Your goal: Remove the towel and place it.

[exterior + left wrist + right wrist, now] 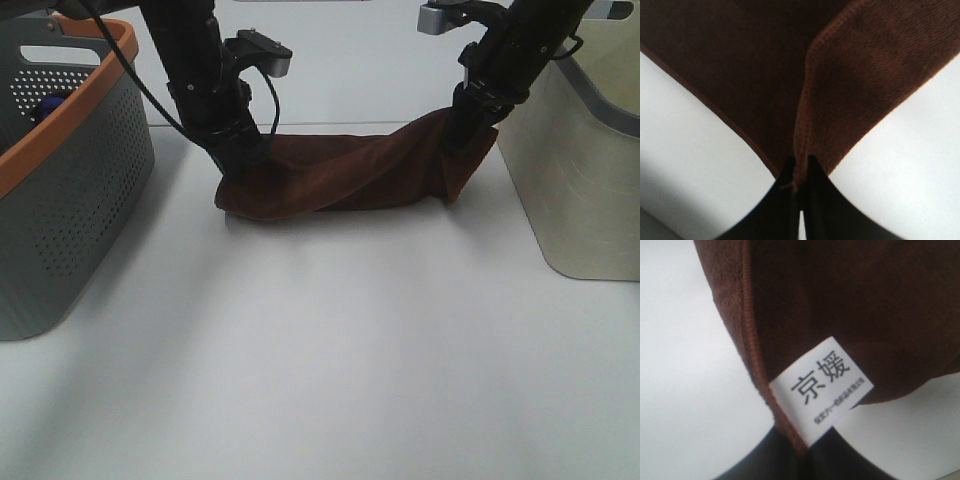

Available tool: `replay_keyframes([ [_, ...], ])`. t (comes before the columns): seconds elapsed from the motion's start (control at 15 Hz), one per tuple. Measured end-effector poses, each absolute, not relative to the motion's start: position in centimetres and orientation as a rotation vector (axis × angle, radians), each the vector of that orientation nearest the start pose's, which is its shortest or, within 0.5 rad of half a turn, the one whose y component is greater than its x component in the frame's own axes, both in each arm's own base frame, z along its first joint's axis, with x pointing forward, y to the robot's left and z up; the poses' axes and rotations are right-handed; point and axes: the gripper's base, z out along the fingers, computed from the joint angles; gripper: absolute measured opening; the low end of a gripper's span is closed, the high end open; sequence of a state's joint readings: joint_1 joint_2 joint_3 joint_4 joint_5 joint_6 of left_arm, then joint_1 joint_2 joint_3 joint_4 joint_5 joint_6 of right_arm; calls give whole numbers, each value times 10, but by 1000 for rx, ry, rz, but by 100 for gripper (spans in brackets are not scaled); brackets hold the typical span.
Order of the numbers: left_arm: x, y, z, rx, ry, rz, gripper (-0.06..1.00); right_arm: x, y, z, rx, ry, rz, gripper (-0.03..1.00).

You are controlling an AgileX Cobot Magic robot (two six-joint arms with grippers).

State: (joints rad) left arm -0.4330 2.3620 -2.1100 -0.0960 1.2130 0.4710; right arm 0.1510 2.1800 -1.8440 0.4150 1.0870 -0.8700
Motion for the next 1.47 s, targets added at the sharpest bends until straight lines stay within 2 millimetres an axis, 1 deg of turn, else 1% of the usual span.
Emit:
replay_keyframes([
  [0.07,441,-213,183,1266,2687,-134,0,451,102,203,-1143,2541,413,2],
  [0.2,429,-207,179,1285,2735,-138,0,439,104,182,-1144,2634,433,2],
  [0.27,426,-206,179,1290,2745,-139,0,436,106,177,-1155,2656,429,2],
  [0.4,416,-202,173,1312,2781,-142,0,421,118,161,-1244,2711,397,2],
  [0.47,410,-200,164,1332,2812,-156,0,412,128,153,-1282,2740,393,2],
  [0.53,406,-199,158,1351,2831,-171,0,407,132,147,-1300,2759,400,2],
  [0.67,401,-198,152,1393,2842,-184,0,398,133,138,-1297,2813,402,2],
  [0.8,401,-198,152,1433,2819,-184,0,388,130,126,-1284,2876,418,3],
  [0.87,401,-198,152,1455,2807,-185,0,383,129,121,-1283,2897,431,5],
  [0.93,401,-198,152,1484,2790,-185,0,378,129,116,-1272,2921,461,9],
  [1.0,401,-198,152,1513,2774,-185,1,373,129,112,-1256,2946,487,16],
  [1.07,401,-198,152,1534,2761,-185,2,369,128,109,-1227,2978,499,25],
  [1.13,401,-198,152,1546,2753,-186,5,368,128,108,-1171,3011,497,38],
  [1.27,401,-198,152,1550,2751,-186,15,368,128,108,-994,3093,492,64],
  [1.33,401,-198,152,1552,2750,-186,18,368,128,108,-974,3102,491,70],
  [1.4,401,-198,152,1556,2747,-186,25,368,128,108,-940,3116,489,76],
  [1.47,401,-198,152,1556,2747,-186,38,371,129,113,-860,3130,481,80],
])
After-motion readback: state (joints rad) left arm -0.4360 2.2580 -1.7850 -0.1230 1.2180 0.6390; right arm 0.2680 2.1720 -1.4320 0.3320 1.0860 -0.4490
